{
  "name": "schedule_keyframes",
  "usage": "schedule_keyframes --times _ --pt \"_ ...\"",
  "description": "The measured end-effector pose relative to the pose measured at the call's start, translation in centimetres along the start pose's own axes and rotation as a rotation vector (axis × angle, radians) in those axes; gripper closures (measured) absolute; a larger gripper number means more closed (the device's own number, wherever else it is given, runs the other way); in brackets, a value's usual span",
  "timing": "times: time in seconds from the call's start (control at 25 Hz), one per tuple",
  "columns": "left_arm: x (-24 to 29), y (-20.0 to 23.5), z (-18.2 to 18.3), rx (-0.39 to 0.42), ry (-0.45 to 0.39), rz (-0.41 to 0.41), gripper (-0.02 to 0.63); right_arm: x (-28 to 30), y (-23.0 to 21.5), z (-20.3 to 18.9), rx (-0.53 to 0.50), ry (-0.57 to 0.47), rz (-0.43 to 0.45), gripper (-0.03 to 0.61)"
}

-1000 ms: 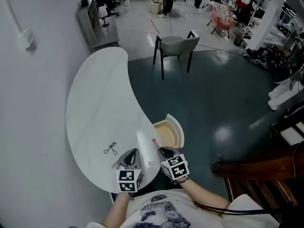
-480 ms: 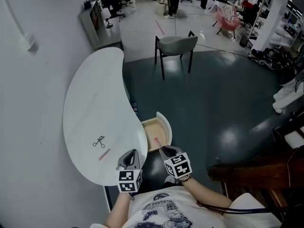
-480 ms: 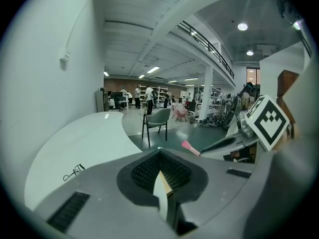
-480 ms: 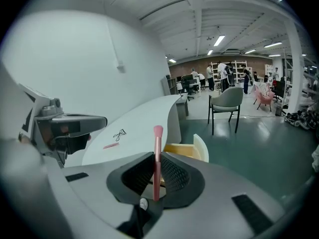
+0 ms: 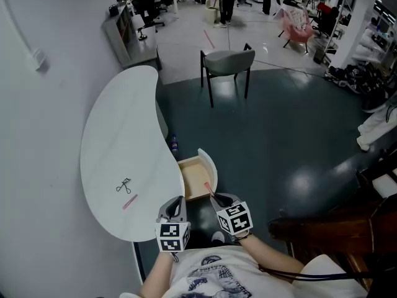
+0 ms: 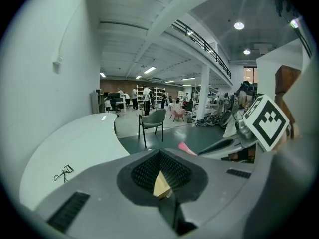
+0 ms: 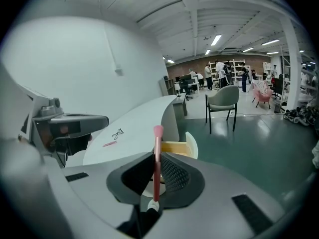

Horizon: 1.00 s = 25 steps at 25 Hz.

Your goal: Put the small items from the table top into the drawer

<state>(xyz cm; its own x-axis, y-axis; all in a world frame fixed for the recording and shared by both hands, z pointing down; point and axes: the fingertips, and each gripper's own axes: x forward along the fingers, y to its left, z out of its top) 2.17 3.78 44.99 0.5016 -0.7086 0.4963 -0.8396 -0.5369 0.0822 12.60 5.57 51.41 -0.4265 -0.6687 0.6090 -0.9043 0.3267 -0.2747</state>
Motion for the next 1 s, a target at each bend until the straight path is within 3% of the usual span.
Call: schedule_keyframes --times 0.32,1.0 --pt "1.4 2.8 0.2 -0.006 0.025 0.021 0.594 1.7 0.0 0.6 0.016 0.015 0.006 0.518" --pt "10.6 8.7 1.4 -0.007 0.081 -0.07 0.594 10.4 -2.9 4.6 0.061 0.062 -0.05 0.518"
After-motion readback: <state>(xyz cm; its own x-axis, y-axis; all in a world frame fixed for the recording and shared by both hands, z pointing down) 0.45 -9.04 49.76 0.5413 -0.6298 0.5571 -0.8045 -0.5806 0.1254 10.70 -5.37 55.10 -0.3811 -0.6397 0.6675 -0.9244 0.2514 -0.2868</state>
